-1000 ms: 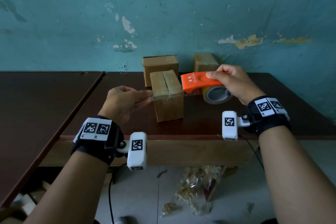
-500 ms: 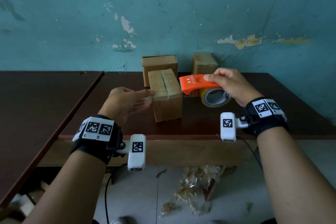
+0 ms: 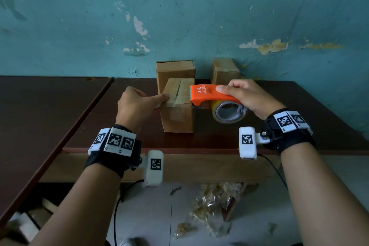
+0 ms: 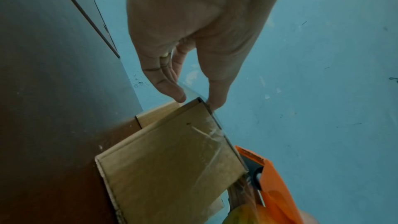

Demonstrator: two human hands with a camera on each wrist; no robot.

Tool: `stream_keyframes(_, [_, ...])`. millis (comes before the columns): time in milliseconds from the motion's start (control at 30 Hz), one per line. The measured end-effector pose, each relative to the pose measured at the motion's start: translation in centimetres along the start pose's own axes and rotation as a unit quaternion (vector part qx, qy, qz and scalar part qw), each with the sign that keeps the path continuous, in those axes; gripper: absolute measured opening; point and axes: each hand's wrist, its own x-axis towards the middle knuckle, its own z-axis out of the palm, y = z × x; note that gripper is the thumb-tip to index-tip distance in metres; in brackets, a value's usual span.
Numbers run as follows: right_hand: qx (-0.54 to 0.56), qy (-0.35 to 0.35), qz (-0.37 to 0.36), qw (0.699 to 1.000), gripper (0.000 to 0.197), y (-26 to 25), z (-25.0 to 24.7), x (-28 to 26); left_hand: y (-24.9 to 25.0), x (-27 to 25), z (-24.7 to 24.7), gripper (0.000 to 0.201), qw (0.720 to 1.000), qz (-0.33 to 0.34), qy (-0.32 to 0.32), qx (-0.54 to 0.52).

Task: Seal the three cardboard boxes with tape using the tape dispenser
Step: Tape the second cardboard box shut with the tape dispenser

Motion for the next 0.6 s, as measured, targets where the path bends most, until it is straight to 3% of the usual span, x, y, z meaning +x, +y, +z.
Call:
stream_keyframes(167, [-0.012,-0.062,0.015,0.998,0.081,0.0,0.3,-0.3,0.0,-0.1,0.3,0.058,0.998,0.043,0.013,0.036])
stream_keyframes(267, [-0.012,-0.076,0.027,0.997,0.083,0.1,0.3,-0.6,0.0,-0.2,0.9,0.063,0.996,0.056,0.003,0.064])
stream_keyframes(400, [-0.027,-0.088,0.045,0.995,0.087,0.1,0.2,-0.9,0.1,-0.8,1.9,0.091,0.993,0.052,-0.035,0.103])
stream_keyframes(500, [-0.034,-0.092,0.049,0.994,0.095,0.1,0.0,-1.2,0.4,-1.2,2.6,0.085,0.993,0.065,-0.045,0.085])
stream_keyframes(600, [-0.039,-0.096,0.051,0.993,0.08,-0.1,-0.1,-1.5,0.7,-1.5,3.3,0.078,0.994,0.079,-0.044,0.062])
